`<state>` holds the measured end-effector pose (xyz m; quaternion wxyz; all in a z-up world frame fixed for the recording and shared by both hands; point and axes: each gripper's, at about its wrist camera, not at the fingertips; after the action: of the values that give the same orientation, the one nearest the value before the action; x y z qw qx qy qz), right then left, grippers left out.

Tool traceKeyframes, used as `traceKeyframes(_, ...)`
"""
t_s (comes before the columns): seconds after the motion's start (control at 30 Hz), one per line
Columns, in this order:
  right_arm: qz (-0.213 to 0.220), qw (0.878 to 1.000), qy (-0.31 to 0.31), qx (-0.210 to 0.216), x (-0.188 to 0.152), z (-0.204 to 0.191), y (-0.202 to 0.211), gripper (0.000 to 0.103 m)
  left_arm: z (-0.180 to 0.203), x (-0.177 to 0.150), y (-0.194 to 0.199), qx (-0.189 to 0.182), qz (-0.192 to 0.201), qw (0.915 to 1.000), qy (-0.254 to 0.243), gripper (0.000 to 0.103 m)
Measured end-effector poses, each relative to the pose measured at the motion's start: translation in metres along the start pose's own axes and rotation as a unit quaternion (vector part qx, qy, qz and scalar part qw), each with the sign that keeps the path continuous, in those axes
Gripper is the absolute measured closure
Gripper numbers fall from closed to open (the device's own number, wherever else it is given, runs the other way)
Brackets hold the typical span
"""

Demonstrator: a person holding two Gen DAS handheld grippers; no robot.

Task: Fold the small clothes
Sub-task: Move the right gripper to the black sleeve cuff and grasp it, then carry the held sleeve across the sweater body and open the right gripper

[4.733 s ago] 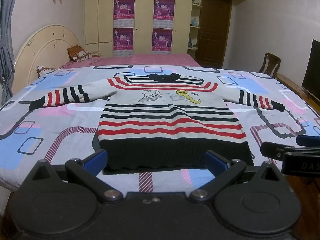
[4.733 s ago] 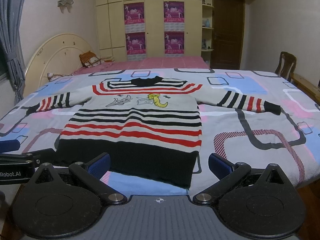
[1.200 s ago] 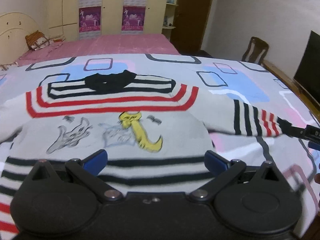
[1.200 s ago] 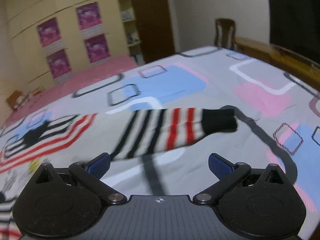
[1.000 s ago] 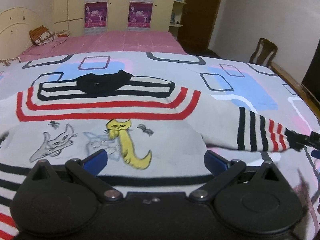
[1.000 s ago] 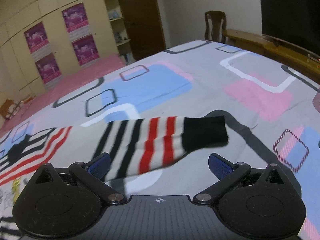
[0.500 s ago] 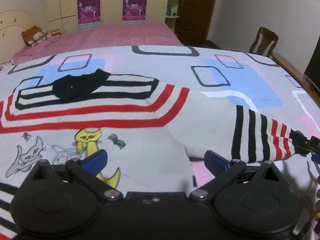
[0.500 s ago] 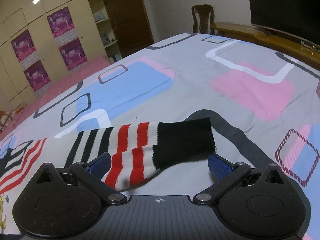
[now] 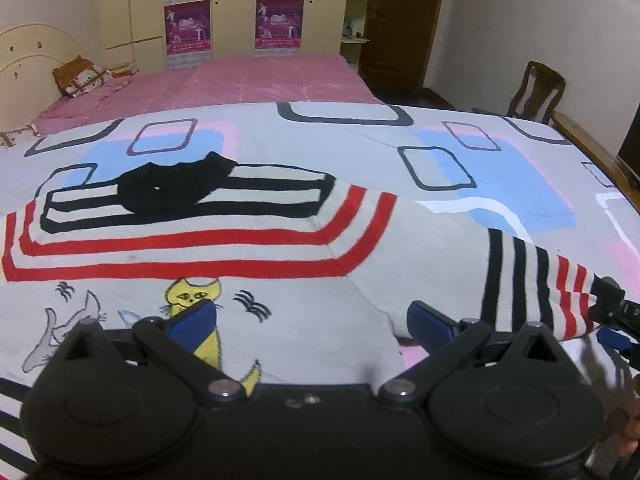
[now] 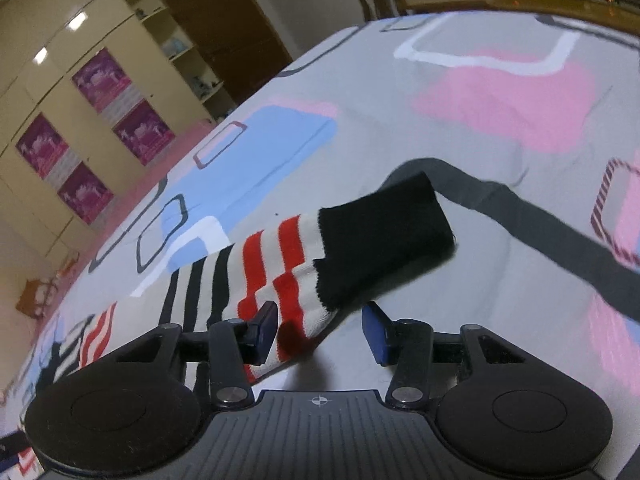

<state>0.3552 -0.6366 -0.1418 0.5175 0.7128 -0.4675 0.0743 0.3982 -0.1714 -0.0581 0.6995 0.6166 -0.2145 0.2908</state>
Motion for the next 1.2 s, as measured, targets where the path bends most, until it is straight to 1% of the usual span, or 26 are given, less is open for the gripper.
traceKeyframes(0.07, 0.005, 1.000, -0.026, 0.001, 0.002, 0.008, 0.002, 0.061, -0.006, 0.003, 0.001, 0.003, 0.002, 1.0000, 0.005, 0.001)
traceKeyframes(0.13, 0.008, 0.999, -0.032, -0.010, 0.005, 0.011, 0.003, 0.072, -0.015, 0.005, 0.002, 0.002, -0.001, 0.9999, 0.015, 0.001)
traceKeyframes(0.17, 0.009, 0.999, -0.031, -0.016, 0.006, 0.011, 0.003, 0.075, -0.020, 0.006, 0.001, 0.000, -0.006, 0.9998, 0.019, 0.001)
traceKeyframes(0.2, 0.010, 0.999, -0.031, -0.022, 0.007, 0.011, 0.003, 0.082, -0.026, 0.007, 0.000, 0.001, -0.013, 0.9996, 0.024, 0.001)
traceKeyframes(0.27, 0.015, 0.999, -0.030, -0.029, 0.009, 0.011, 0.001, 0.083, -0.036, 0.007, -0.001, 0.006, -0.019, 0.9994, 0.029, 0.001)
traceKeyframes(0.37, 0.015, 0.999, 0.001, -0.044, 0.014, 0.000, 0.001, 0.083, -0.056, 0.007, 0.000, 0.011, -0.023, 0.9991, 0.035, 0.002)
traceKeyframes(0.4, 0.016, 0.998, 0.018, -0.052, 0.014, -0.005, 0.001, 0.096, -0.064, 0.007, 0.000, 0.013, -0.024, 0.9990, 0.036, 0.006)
traceKeyframes(0.43, 0.018, 0.998, 0.034, -0.058, 0.014, -0.011, 0.003, 0.096, -0.071, 0.007, -0.001, 0.008, -0.027, 0.9988, 0.039, 0.010)
traceKeyframes(0.47, 0.025, 0.996, 0.053, -0.066, 0.015, -0.019, 0.005, 0.096, -0.080, 0.007, -0.002, 0.003, -0.031, 0.9986, 0.043, 0.012)
traceKeyframes(0.53, 0.043, 0.992, 0.092, -0.072, 0.014, -0.041, 0.015, 0.096, -0.097, 0.007, -0.005, -0.001, -0.035, 0.9982, 0.049, 0.012)
traceKeyframes(0.6, 0.058, 0.988, 0.122, -0.069, 0.010, -0.066, 0.024, 0.096, -0.116, 0.007, -0.010, 0.001, -0.040, 0.9979, 0.051, 0.012)
traceKeyframes(0.7, 0.066, 0.983, 0.164, -0.048, -0.002, -0.114, 0.032, 0.096, -0.144, 0.007, -0.016, 0.010, -0.047, 0.9976, 0.050, 0.012)
traceKeyframes(0.8, 0.064, 0.978, 0.200, -0.018, -0.023, -0.168, 0.034, 0.096, -0.175, 0.010, -0.011, 0.017, -0.038, 0.9981, 0.046, 0.013)
traceKeyframes(0.87, 0.056, 0.971, 0.234, 0.004, -0.042, -0.208, 0.030, 0.096, -0.201, 0.011, -0.006, 0.012, -0.031, 0.9976, 0.060, 0.024)
traceKeyframes(0.9, 0.053, 0.966, 0.253, 0.015, -0.053, -0.226, 0.028, 0.096, -0.215, 0.010, -0.004, 0.007, -0.030, 0.9973, 0.066, 0.038)
traceKeyframes(0.93, 0.049, 0.960, 0.275, 0.027, -0.065, -0.246, 0.025, 0.096, -0.226, 0.010, -0.003, 0.008, -0.031, 0.9970, 0.071, 0.043)
traceKeyframes(1.03, 0.033, 0.944, 0.323, 0.062, -0.103, -0.296, 0.018, 0.096, -0.258, 0.006, 0.004, 0.015, -0.025, 0.9957, 0.088, 0.042)
traceKeyframes(1.07, 0.028, 0.939, 0.336, 0.072, -0.111, -0.310, 0.013, 0.096, -0.269, 0.004, 0.007, 0.016, -0.022, 0.9951, 0.094, 0.041)
traceKeyframes(1.2, -0.004, 0.919, 0.380, 0.108, -0.157, -0.352, 0.005, 0.096, -0.296, -0.001, 0.015, 0.023, -0.019, 0.9933, 0.112, 0.023)
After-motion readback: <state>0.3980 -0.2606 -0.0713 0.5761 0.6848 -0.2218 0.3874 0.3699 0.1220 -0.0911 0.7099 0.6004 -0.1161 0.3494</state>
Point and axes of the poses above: each gripper's, at about its wrist camera, not at the fingertips, and y roughly against the way its jaws point, z to its right, x to its top, and after that the axes turned 7 degrees about y, right-handed
